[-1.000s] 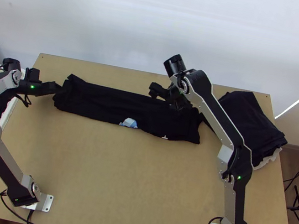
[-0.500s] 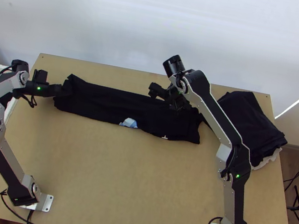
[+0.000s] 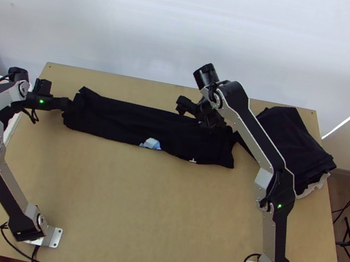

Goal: Fold the t-shirt

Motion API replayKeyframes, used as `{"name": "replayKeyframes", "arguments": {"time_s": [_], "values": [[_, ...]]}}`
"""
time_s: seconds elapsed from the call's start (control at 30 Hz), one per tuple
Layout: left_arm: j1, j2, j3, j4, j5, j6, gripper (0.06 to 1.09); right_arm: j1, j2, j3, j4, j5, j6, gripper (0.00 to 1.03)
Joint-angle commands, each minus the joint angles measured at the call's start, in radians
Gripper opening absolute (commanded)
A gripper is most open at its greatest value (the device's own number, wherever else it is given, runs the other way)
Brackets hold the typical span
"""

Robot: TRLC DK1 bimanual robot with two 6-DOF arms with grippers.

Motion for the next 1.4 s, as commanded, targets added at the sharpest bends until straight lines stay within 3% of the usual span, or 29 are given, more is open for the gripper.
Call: {"name": "replayKeyframes", "arguments": {"time_s": [0.0,0.27,0.37,0.4,0.47,0.53,0.63,0.83,0.97,1.17,1.37], "values": [[-0.014,0.016,-0.017,-0.002,-0.042,0.024,1.04,0.0,0.003,0.001,0.001,0.001,-0.001,0.98],[-0.106,0.006,-0.058,-0.019,-0.033,-0.045,1.04,-0.003,0.006,0.001,0.003,0.001,-0.002,0.98],[-0.126,0.003,-0.069,-0.027,-0.025,-0.066,0.98,-0.003,0.006,0.001,0.003,0.001,-0.002,0.98],[-0.126,-0.007,-0.08,-0.02,-0.024,-0.083,0.78,-0.003,0.006,0.001,0.003,0.001,-0.002,0.98],[-0.118,-0.041,-0.097,0.038,-0.024,-0.138,0.11,-0.006,0.006,0.001,0.003,0.001,-0.002,0.98],[-0.1,-0.081,-0.132,0.124,-0.031,-0.163,0.09,-0.01,0.003,0.001,0.003,0.001,-0.002,0.98],[-0.036,-0.089,-0.107,0.104,-0.047,-0.167,0.09,-0.02,-0.002,0.0,0.003,0.001,-0.001,0.98],[0.195,-0.043,0.041,-0.048,-0.048,-0.129,0.09,-0.029,-0.013,-0.003,0.001,0.001,-0.002,0.98],[0.239,-0.095,0.118,-0.218,-0.047,-0.094,0.09,-0.033,-0.022,-0.011,0.003,0.001,-0.004,0.98],[0.032,-0.356,0.07,-0.241,-0.047,-0.223,0.09,-0.044,-0.05,-0.046,-0.002,0.001,0.002,0.98],[-0.266,-0.435,0.069,-0.244,-0.074,-0.382,0.09,-0.084,-0.093,-0.066,-0.042,0.002,0.002,0.98]]}}
